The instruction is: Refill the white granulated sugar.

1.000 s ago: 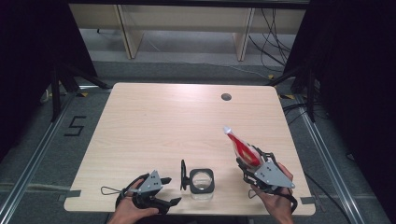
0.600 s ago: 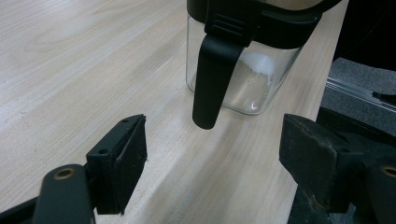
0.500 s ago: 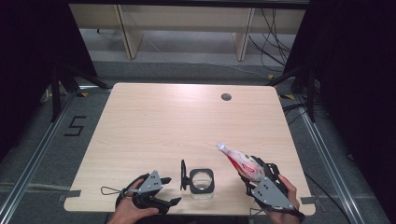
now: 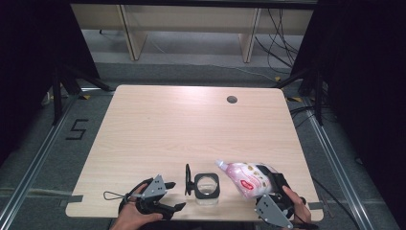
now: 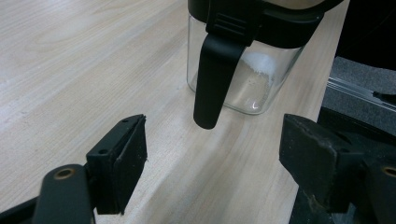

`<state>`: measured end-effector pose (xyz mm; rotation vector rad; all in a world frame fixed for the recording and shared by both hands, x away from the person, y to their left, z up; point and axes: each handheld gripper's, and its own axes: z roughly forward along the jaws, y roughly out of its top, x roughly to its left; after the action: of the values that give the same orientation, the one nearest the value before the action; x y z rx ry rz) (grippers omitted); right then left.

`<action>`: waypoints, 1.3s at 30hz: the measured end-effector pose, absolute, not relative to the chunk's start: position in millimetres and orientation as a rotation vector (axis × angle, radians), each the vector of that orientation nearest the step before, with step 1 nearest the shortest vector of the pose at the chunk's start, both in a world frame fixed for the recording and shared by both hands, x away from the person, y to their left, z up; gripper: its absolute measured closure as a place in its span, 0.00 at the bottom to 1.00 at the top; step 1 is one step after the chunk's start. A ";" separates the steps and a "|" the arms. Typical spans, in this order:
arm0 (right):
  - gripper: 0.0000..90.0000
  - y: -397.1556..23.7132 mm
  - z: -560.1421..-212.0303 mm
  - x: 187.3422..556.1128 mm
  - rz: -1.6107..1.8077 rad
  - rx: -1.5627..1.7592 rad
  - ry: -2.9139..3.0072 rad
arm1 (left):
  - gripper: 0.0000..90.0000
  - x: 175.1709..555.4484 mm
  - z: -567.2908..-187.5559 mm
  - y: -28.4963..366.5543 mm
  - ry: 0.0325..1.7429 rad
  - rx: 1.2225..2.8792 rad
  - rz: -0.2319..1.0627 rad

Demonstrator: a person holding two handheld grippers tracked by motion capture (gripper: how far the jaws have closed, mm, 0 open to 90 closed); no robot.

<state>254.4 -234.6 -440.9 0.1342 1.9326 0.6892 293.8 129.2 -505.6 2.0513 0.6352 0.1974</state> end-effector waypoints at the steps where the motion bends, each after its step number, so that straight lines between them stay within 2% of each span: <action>1: 0.44 -234.0 -440.2 254.0 0.658 0.098 1.927 | 0.25 293.6 -505.6 129.1 0.635 2.050 0.196; 39: 0.45 -211.0 -451.2 240.8 0.181 -0.335 1.871 | 0.25 295.1 -505.7 130.2 0.620 2.065 0.204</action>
<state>240.8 -211.0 -451.2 -0.3349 1.8711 0.1806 295.1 130.2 -505.7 2.0648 0.6199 0.2041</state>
